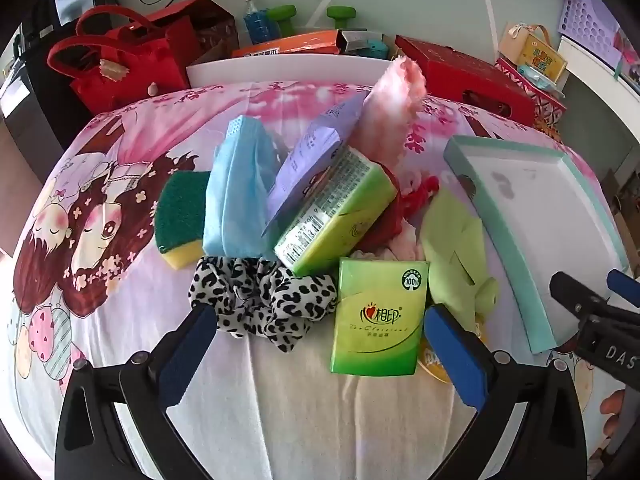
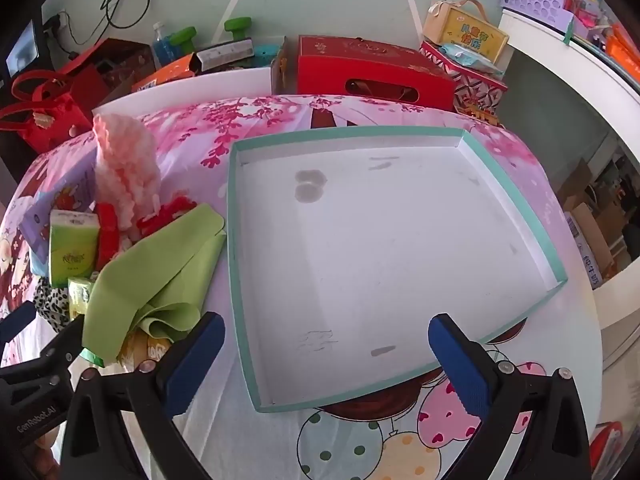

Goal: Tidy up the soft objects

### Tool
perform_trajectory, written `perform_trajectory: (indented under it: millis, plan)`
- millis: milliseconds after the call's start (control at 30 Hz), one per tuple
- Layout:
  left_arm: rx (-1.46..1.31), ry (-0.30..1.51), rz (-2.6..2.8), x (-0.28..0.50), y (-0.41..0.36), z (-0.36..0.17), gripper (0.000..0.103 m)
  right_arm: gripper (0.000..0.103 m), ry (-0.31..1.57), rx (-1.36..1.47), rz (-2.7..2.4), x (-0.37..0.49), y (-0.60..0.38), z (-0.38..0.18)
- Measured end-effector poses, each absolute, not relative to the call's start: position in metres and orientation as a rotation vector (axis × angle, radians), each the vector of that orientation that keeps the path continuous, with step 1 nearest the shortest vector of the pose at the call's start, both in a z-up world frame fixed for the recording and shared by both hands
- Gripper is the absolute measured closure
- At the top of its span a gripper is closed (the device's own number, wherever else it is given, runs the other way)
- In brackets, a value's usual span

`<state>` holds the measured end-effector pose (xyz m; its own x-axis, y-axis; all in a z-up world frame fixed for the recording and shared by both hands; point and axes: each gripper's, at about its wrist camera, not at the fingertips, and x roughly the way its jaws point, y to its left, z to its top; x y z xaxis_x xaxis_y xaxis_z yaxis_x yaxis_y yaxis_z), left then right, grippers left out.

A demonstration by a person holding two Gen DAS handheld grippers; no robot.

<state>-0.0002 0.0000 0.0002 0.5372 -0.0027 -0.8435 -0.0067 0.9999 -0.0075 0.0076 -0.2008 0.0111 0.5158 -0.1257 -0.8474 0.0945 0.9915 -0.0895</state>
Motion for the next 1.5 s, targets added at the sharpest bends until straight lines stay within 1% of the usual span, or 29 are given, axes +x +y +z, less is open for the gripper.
perform_trajectory:
  millis: [133,333,1500]
  plan:
    - [-0.010,0.981,0.028,-0.006,-0.008,-0.003,0.000,0.000,1.017,-0.047,-0.147,0.003,-0.201,0.009]
    - [-0.069,1.014,-0.008,0.004,0.007,-0.005,0.000,0.000,1.036,-0.061,-0.152,0.005,-0.198,0.007]
    - [-0.045,1.010,-0.014,0.003,0.004,0.002,0.000,0.000,1.047,-0.047,-0.154,0.008,-0.205,0.003]
